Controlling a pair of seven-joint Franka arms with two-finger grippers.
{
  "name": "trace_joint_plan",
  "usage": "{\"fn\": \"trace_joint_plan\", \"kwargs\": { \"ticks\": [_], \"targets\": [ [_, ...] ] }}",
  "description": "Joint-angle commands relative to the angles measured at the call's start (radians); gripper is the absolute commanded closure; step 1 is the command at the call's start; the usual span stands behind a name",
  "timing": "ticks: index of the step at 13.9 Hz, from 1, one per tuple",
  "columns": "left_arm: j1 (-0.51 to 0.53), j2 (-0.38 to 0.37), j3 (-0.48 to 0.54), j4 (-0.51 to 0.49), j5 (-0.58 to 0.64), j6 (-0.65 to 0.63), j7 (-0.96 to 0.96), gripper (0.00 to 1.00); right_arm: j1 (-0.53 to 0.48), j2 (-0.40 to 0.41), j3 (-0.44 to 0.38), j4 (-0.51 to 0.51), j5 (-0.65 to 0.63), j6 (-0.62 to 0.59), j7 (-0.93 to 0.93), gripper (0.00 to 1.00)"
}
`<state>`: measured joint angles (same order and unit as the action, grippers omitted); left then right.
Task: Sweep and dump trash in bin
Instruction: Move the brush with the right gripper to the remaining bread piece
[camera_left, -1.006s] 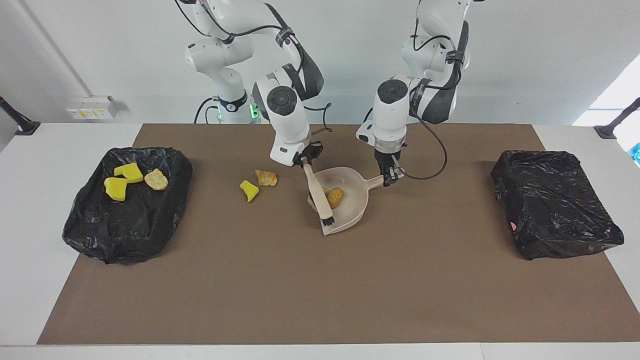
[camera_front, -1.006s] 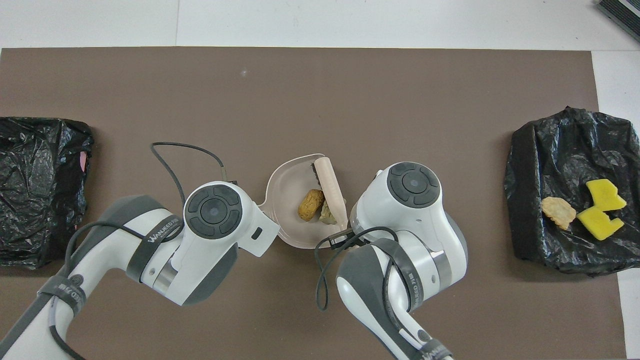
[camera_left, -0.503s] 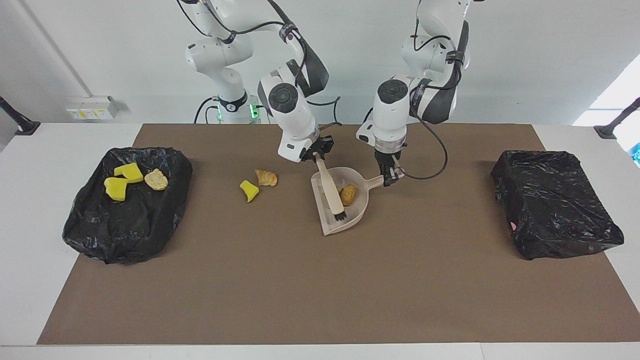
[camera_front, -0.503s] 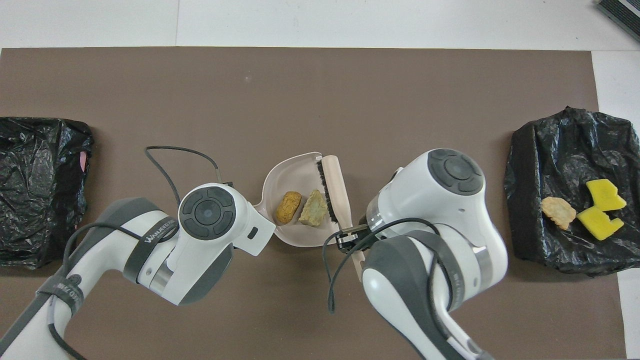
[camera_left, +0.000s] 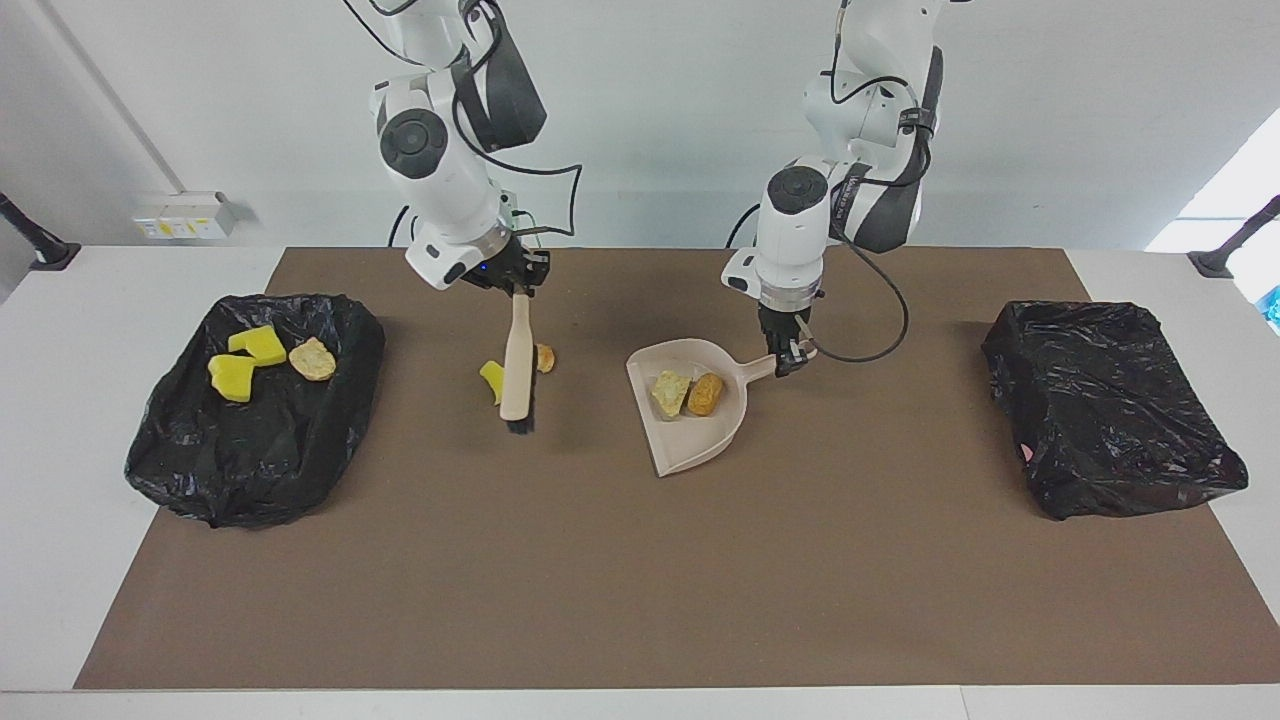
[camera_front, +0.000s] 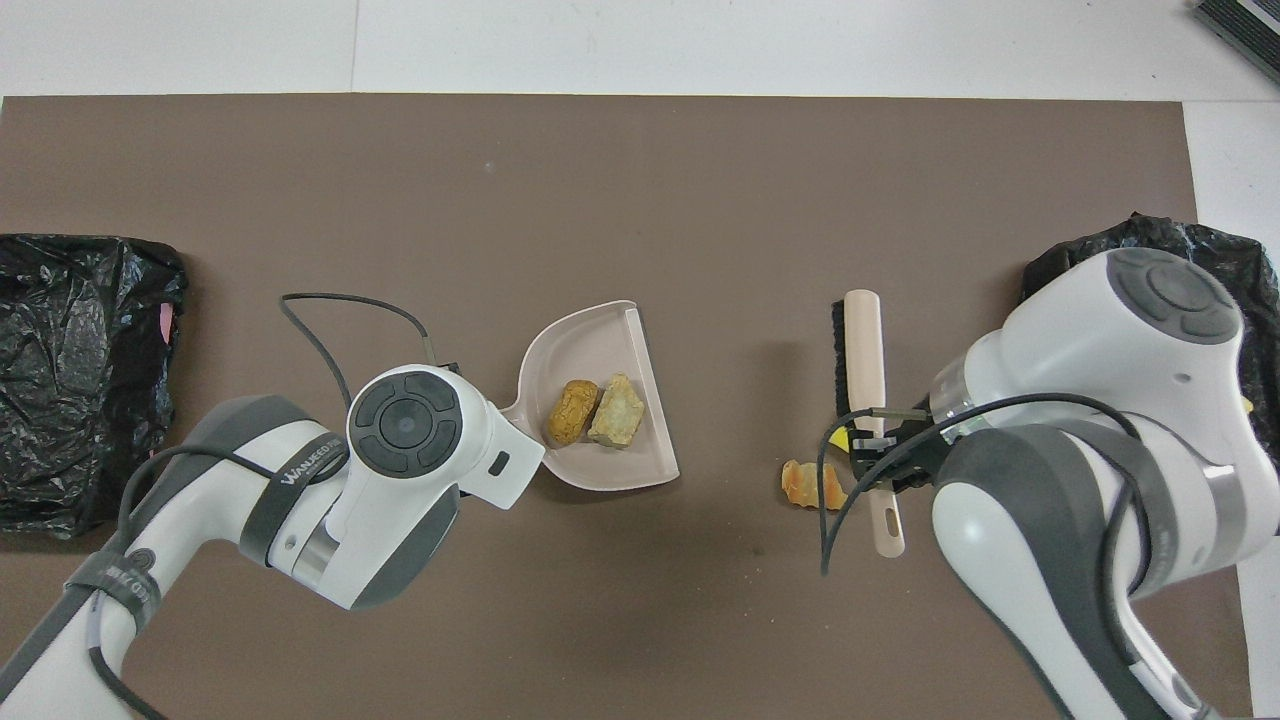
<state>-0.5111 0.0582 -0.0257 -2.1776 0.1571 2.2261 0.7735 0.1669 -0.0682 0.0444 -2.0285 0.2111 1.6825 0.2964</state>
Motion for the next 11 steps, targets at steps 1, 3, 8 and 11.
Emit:
{"fn": "trace_joint_plan", "kwargs": {
  "ticks": [1, 3, 8, 11],
  "targets": [
    [0.005, -0.034, 0.000, -0.037, 0.007, 0.027, -0.020, 1.00, -0.044, -0.134, 0.017, -0.194, -0.015, 0.057, 0.047, 1.00],
    [0.005, -0.034, 0.000, -0.037, 0.007, 0.029, -0.020, 1.00, -0.061, -0.258, 0.020, -0.377, -0.016, 0.165, 0.033, 1.00],
    [0.006, -0.032, 0.000, -0.037, 0.007, 0.029, -0.019, 1.00, -0.049, -0.332, 0.025, -0.605, -0.016, 0.362, 0.043, 1.00],
    [0.008, -0.031, 0.000, -0.036, 0.007, 0.030, -0.019, 1.00, 0.043, -0.248, 0.026, -0.608, -0.016, 0.451, 0.142, 1.00]
  ]
}}
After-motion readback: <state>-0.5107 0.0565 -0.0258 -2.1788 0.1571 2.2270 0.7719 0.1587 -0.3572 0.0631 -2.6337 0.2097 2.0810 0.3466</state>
